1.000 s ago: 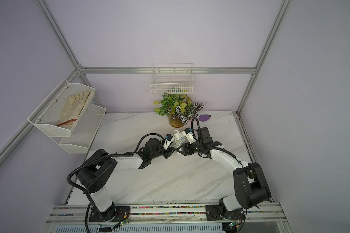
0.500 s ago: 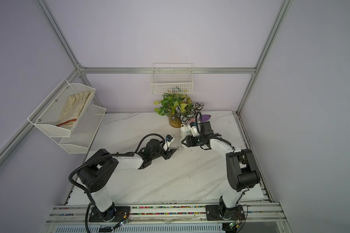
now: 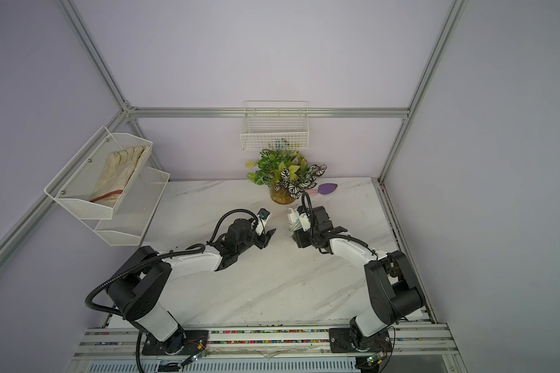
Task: Wrap the cord around the power strip
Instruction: Place the power strip at the center of the board.
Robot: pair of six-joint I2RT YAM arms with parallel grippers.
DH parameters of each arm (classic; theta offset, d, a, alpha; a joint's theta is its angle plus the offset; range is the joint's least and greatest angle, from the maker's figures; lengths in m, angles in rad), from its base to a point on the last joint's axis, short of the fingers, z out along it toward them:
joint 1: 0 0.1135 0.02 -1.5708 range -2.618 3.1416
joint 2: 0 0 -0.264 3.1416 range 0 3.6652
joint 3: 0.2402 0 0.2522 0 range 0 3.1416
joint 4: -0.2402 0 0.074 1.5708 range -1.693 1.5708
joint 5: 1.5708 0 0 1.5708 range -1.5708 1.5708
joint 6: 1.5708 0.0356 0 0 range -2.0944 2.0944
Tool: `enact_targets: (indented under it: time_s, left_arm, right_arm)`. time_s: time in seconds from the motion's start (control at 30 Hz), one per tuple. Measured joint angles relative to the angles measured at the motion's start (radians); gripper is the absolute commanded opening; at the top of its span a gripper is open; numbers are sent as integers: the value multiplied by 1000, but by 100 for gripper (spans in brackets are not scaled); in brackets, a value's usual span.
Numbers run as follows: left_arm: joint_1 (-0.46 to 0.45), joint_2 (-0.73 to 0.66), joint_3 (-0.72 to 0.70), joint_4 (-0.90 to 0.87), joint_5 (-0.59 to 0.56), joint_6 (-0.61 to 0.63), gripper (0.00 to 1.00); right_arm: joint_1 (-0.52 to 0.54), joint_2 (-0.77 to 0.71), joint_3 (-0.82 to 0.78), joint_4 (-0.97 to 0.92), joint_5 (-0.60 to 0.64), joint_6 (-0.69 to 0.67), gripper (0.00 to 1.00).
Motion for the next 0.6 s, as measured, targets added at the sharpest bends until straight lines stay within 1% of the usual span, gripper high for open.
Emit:
enact_targets:
  time_s: [0.13, 0.3, 0.43, 0.6]
  left_arm:
    - [0, -47, -31, -27, -46, -3, 65]
    - [0, -102, -54, -78, -123, -12, 65]
    - [0, -141, -69, -112, -176, -19, 65]
    - [0, -179, -82, -142, -225, -16, 65]
  right_arm:
    - [118, -43, -82, 31, 125, 21, 0]
    - [212, -80, -146, 71, 167, 63, 0]
    - [238, -45, -120, 74, 158, 68, 0]
    - [248, 112, 18, 29, 89, 55, 0]
